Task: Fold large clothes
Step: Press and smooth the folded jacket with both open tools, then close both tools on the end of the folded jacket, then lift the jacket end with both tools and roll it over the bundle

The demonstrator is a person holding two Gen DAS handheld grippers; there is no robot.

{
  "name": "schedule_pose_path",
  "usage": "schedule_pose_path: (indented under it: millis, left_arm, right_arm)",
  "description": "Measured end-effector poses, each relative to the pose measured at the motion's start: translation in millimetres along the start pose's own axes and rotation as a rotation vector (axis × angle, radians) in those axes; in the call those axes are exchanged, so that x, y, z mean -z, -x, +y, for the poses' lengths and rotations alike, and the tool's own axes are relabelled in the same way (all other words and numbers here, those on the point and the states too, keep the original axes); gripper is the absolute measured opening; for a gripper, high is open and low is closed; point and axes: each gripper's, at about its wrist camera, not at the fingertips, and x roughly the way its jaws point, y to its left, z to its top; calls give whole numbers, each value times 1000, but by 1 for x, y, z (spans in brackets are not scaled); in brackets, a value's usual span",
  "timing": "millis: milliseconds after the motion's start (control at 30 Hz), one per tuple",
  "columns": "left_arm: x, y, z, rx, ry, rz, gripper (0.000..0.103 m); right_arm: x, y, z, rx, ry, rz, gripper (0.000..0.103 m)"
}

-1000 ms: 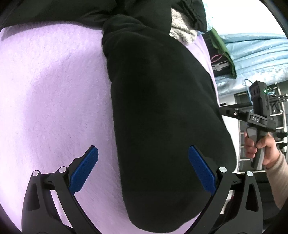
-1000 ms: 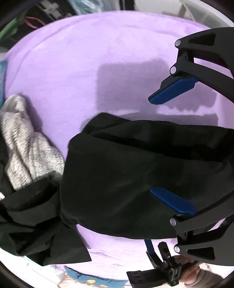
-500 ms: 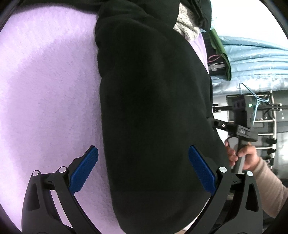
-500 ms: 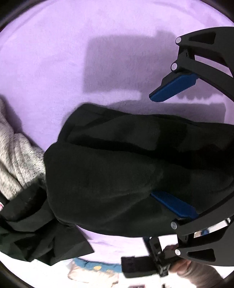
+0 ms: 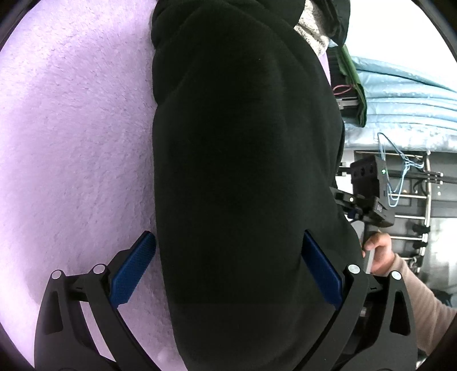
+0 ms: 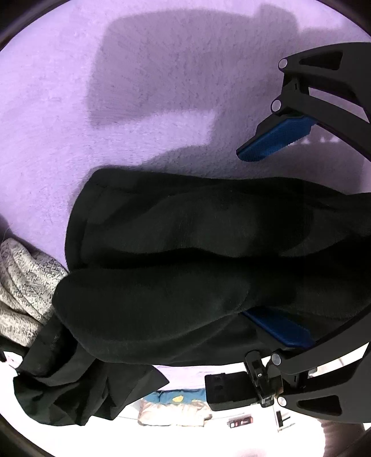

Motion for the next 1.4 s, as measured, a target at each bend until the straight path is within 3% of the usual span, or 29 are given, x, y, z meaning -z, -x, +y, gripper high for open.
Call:
schedule_pose_path:
  millis: [267, 500, 733, 1000, 1100, 1400]
  left_arm:
    - [-7, -9, 8, 87, 62, -5, 96]
    - [-10, -6, 15, 119, 92, -15, 96]
    - [-13, -7, 20, 132, 96, 5, 90]
    - [-12, 4, 18, 179, 67, 12, 65]
    - [-10, 11, 11, 193, 46, 7, 59]
    - [26, 40, -25, 269, 18, -16, 57]
  right_arm:
    - [7, -6, -26, -94, -8, 1, 97]
    - [14, -9, -35, -158, -20, 7, 97]
    - [20, -12, -24, -246, -10, 0, 64]
    - [27, 7, -15, -272, 24, -64, 43]
    - [36, 16, -10, -309, 23, -95, 42]
    - [87, 61, 15, -425, 82, -150, 41]
